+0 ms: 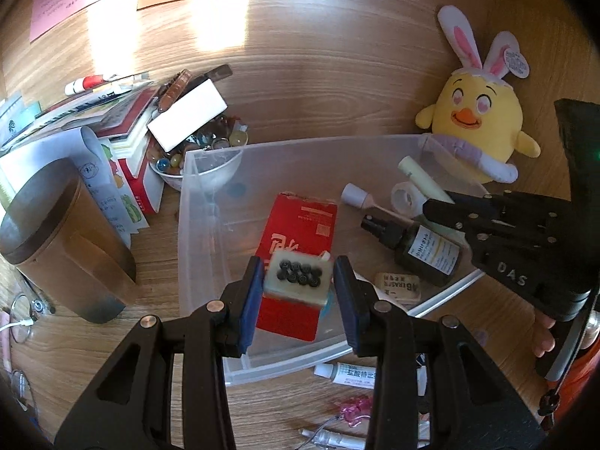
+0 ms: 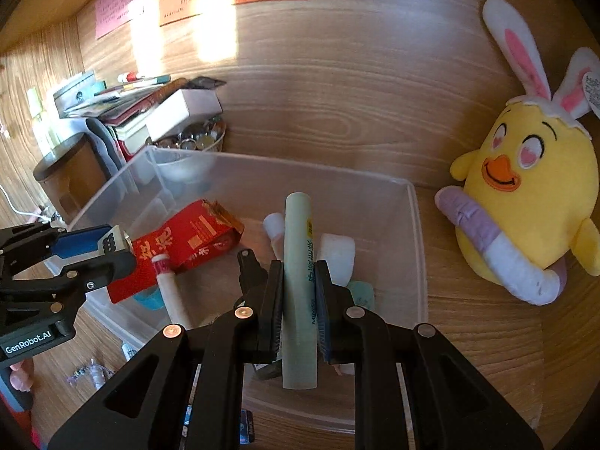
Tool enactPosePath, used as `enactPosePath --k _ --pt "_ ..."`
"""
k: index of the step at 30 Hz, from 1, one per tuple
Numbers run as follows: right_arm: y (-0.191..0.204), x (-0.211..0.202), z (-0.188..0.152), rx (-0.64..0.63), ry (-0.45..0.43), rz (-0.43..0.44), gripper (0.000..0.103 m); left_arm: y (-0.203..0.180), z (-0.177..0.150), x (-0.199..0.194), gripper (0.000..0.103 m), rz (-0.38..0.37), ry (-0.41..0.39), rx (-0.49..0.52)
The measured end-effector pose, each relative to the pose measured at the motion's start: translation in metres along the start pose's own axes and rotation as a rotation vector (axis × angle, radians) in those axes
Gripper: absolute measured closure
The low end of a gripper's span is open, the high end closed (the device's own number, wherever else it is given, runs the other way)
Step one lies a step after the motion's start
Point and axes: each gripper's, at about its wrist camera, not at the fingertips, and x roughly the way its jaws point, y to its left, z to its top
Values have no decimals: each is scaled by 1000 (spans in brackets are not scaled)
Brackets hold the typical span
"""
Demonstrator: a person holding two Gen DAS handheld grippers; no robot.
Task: Organize objects
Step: 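Carry the block and green stick over the clear box and open both grippers, then grasp the white pen with the left gripper while the right grasps the dark purple bottle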
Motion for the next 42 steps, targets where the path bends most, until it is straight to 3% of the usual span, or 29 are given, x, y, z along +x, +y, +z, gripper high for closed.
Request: enactPosePath --k 4,10,15,21,26,32,38,42 --pt "2 5 -1 -5 19 5 89 -1 0 -1 63 2 -3 4" --pt "4 7 -1 -6 36 0 88 -2 0 -10 49 9 -20 7" --pt "5 2 1 -5 34 -1 78 -5 0 -29 30 20 -64 13" --pt "9 -21 4 -19 -14 -1 65 -6 -5 -53 16 32 -100 25" --pt "18 -47 0 -45 -62 12 52 -7 -21 -66 15 49 -102 54" --pt "27 -72 -19 -67 -93 62 51 -2 -47 -68 15 51 -54 52" --pt "37 -82 -47 -97 -82 87 51 -3 -68 -62 15 -19 15 -6" --pt "39 -79 -64 -98 -57 88 51 -18 -80 -54 26 -43 59 5"
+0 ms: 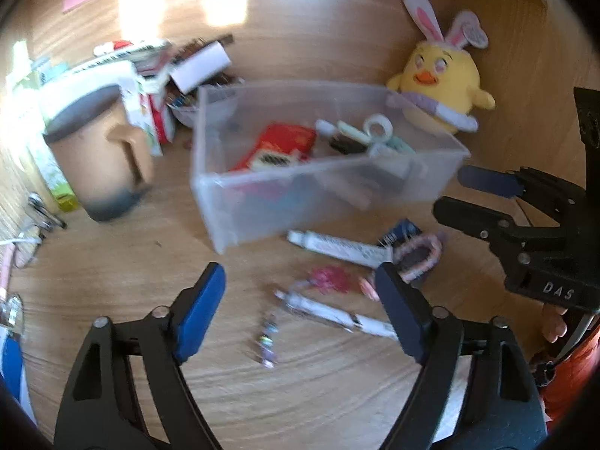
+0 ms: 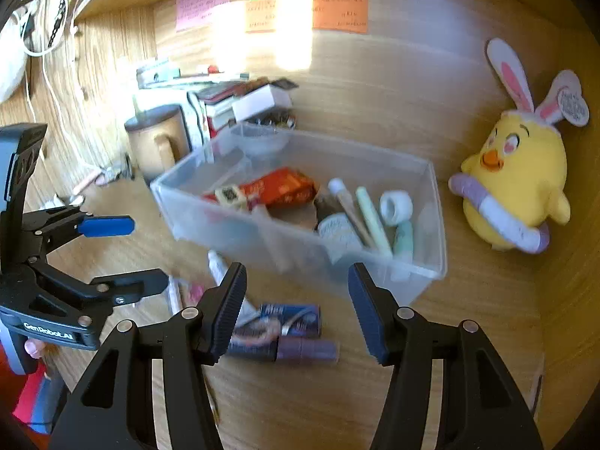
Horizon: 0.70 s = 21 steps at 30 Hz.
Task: Organize objects
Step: 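Grasp the white pen with the left gripper while the right grasps the dark purple bottle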
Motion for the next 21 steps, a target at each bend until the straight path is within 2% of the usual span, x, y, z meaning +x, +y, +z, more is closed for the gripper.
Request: enactPosePath --k 3,6,10,12,16,18,20,21 --pt "-1 0 -11 12 17 10 50 -11 -8 7 30 -13 37 1" --pt "-4 -3 -20 24 23 10 50 -20 -16 11 30 11 55 -6" --pt "-10 -9 -30 37 18 2 41 -27 -23 15 33 47 62 2" --pt "-12 -10 -32 40 15 2 40 -27 -25 18 44 43 78 2" --pt "-13 -13 -39 43 23 10 39 -24 -31 22 54 9 110 -8" --pt "-11 -12 -44 40 37 17 35 -23 -33 19 63 19 105 3" --pt "-8 -11 -49 33 49 23 27 -19 -35 16 67 14 105 1" --pt "-6 -10 -51 30 54 25 25 -18 -36 15 70 12 106 -1"
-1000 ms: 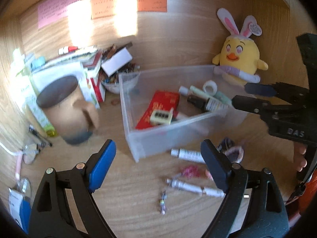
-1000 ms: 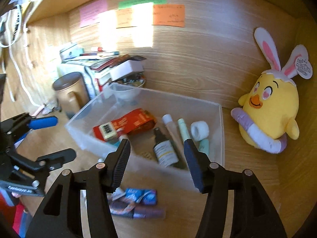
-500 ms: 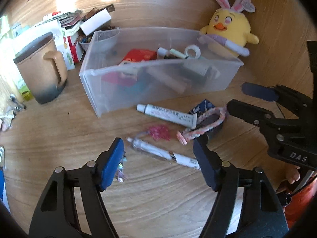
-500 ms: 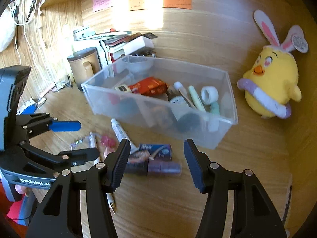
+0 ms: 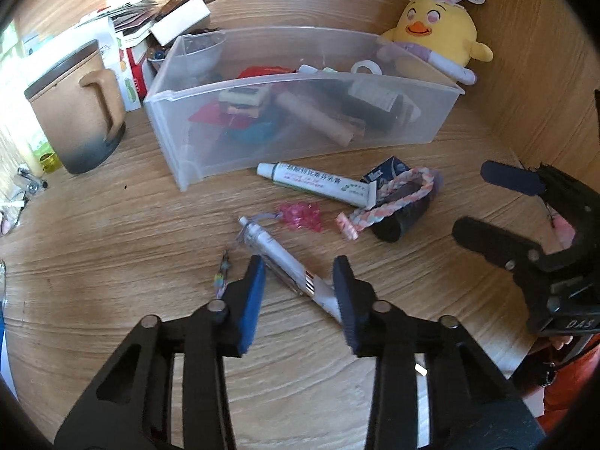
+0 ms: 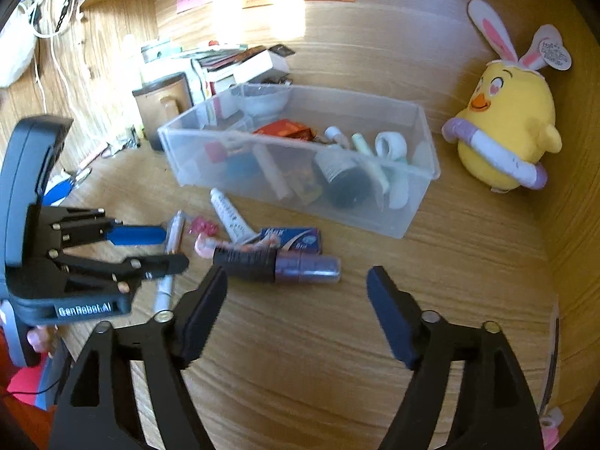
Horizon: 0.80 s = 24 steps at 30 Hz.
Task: Organize objects
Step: 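Grasp the white pen with the left gripper while the right grasps the dark purple bottle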
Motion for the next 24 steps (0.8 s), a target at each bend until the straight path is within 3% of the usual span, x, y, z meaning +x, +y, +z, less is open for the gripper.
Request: enactPosePath --k 10,24 --pt "18 28 4 -20 80 -7 16 16 -21 -17 91 -1 -14 20" --pt "6 50 12 80 143 7 16 25 -17 -15 90 17 -17 87"
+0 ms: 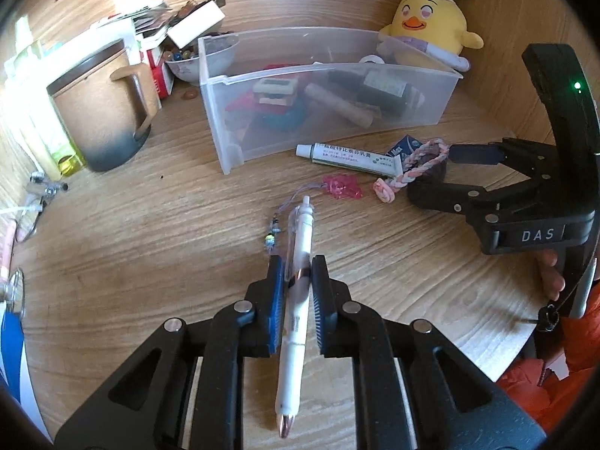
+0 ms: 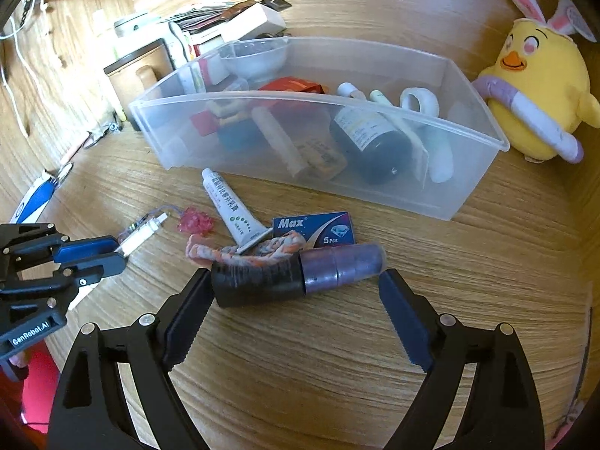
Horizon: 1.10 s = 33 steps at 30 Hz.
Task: Organize objects
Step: 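Grasp the white pen with the left gripper while the right grasps the dark purple bottle, then lift the pen with the left gripper while the right turns the purple bottle upright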
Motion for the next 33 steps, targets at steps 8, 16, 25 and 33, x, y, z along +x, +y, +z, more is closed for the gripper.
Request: enactPosePath --k 8,16,25,33 --pt "-4 -3 2 10 -24 19 26 -2 2 1 90 18 -10 28" --pt "-1 -10 -2 -27 -22 38 66 -6 0 -12 90 7 -38 14" --pt "-11 -29 -11 20 -14 87 68 -12 8 -30 90 -8 -107 11" --pt "-14 -13 8 70 -25 36 47 -11 20 -42 90 -31 -181 -17"
